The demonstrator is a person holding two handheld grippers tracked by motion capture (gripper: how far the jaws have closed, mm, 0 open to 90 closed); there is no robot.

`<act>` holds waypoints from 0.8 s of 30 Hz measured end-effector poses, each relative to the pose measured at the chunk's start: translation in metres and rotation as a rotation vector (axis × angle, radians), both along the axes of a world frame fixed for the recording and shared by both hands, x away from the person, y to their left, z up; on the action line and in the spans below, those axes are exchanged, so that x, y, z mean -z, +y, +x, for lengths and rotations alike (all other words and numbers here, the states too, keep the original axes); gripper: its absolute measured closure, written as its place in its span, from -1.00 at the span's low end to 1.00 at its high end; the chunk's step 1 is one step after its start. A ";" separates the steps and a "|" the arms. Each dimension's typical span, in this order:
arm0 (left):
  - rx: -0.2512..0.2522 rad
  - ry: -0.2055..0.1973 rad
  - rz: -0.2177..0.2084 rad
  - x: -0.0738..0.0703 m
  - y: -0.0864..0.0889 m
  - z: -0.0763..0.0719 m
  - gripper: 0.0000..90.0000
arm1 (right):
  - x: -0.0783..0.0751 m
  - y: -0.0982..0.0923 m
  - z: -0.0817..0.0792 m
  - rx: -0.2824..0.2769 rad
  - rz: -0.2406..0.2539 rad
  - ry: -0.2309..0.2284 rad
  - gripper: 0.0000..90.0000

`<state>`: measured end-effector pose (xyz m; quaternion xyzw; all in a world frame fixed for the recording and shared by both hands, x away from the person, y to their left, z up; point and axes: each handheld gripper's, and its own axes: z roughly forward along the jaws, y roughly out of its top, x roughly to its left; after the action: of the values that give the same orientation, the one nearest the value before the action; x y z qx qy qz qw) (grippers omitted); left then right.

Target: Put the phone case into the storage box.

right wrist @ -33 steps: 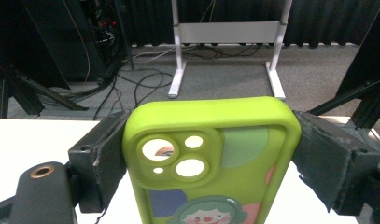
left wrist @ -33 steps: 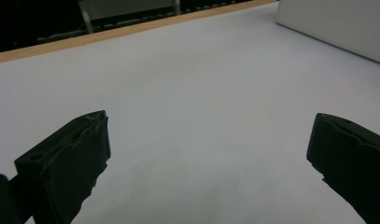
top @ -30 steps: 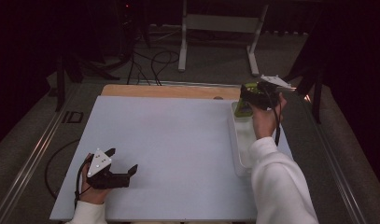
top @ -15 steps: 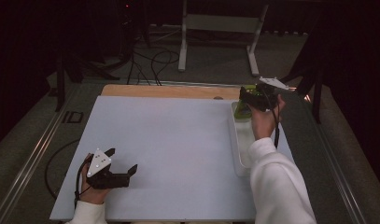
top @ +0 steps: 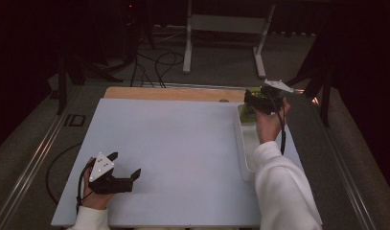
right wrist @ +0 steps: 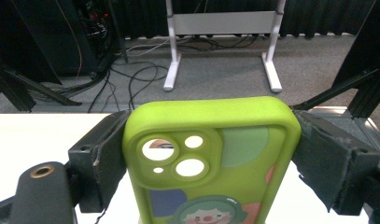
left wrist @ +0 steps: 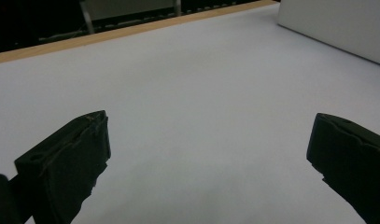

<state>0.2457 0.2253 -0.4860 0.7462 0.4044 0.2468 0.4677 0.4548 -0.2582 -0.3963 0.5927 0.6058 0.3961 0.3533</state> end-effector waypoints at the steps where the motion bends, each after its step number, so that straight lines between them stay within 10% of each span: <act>1: 0.000 0.000 0.001 0.000 0.000 0.000 -1.00 | 0.000 0.000 0.000 0.001 0.001 0.000 -0.64; 24: -0.005 -0.001 -0.006 0.000 0.001 0.000 -1.00 | 0.007 0.004 0.004 0.013 -0.020 0.018 -0.64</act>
<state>0.2454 0.2260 -0.4859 0.7436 0.4070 0.2470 0.4695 0.4591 -0.2541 -0.4033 0.5967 0.6090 0.3825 0.3561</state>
